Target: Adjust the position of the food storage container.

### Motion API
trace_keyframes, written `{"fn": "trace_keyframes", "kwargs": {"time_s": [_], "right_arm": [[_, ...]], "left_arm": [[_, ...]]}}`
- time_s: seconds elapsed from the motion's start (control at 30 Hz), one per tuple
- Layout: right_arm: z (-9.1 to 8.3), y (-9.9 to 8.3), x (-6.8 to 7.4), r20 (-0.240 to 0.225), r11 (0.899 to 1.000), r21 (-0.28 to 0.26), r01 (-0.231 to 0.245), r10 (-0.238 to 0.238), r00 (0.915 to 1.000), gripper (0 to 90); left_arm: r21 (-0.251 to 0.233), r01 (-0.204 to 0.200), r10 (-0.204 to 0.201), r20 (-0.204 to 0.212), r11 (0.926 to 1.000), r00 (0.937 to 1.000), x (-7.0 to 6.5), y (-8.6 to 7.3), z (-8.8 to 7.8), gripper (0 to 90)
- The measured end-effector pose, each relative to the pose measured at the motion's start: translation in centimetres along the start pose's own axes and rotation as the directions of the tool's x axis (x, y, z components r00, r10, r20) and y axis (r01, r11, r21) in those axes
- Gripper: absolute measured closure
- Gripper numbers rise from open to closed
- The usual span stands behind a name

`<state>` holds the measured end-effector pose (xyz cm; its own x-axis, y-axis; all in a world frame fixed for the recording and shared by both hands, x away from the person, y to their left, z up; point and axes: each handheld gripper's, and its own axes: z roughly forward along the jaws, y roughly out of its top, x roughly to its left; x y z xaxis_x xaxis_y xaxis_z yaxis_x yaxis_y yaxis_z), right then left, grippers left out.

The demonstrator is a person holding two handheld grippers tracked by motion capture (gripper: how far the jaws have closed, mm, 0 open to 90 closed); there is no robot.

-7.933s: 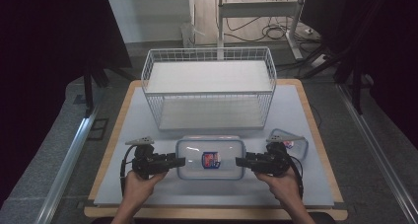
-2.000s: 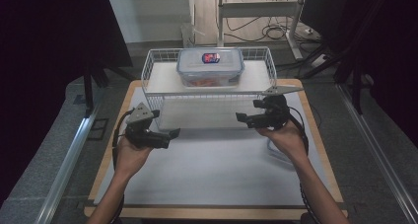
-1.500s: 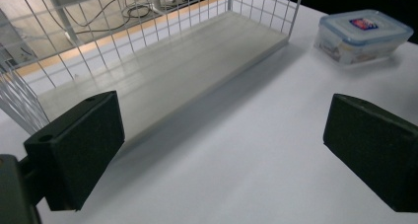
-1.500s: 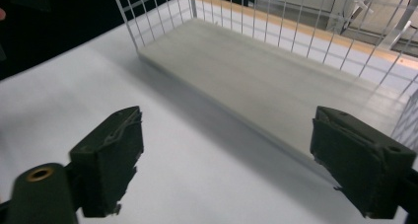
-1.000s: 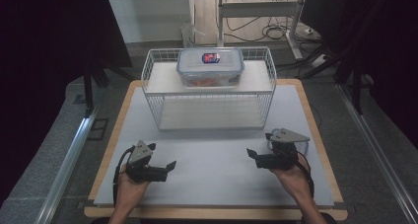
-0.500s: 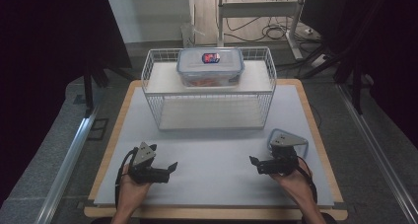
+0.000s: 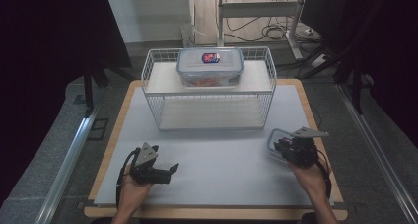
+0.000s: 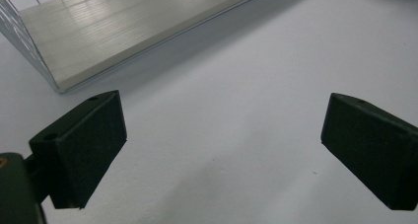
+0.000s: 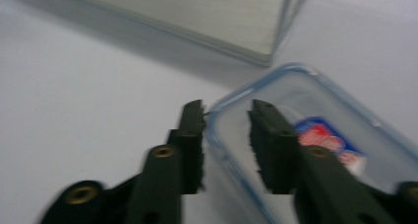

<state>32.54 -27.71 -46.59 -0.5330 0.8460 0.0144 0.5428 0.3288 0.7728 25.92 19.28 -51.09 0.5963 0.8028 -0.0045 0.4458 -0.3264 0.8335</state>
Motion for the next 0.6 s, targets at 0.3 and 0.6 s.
{"fn": "trace_keyframes", "kwargs": {"time_s": [0.3,0.6], "right_arm": [[-1.0,-0.7,-5.0,0.136,0.996,-0.006,-0.090,0.090,0.9866,89.8],[-0.5,-2.0,-8.6,0.257,0.987,0.029,-0.158,0.145,0.9556,89.8]], "left_arm": [[0.013,0.010,-0.010,0.014,0.9999,0.9998,0.2,-0.1,0.2,3.8],[0.027,0.024,-0.024,0.026,0.9994,0.9994,0.4,-0.3,0.5,3.8]]}}
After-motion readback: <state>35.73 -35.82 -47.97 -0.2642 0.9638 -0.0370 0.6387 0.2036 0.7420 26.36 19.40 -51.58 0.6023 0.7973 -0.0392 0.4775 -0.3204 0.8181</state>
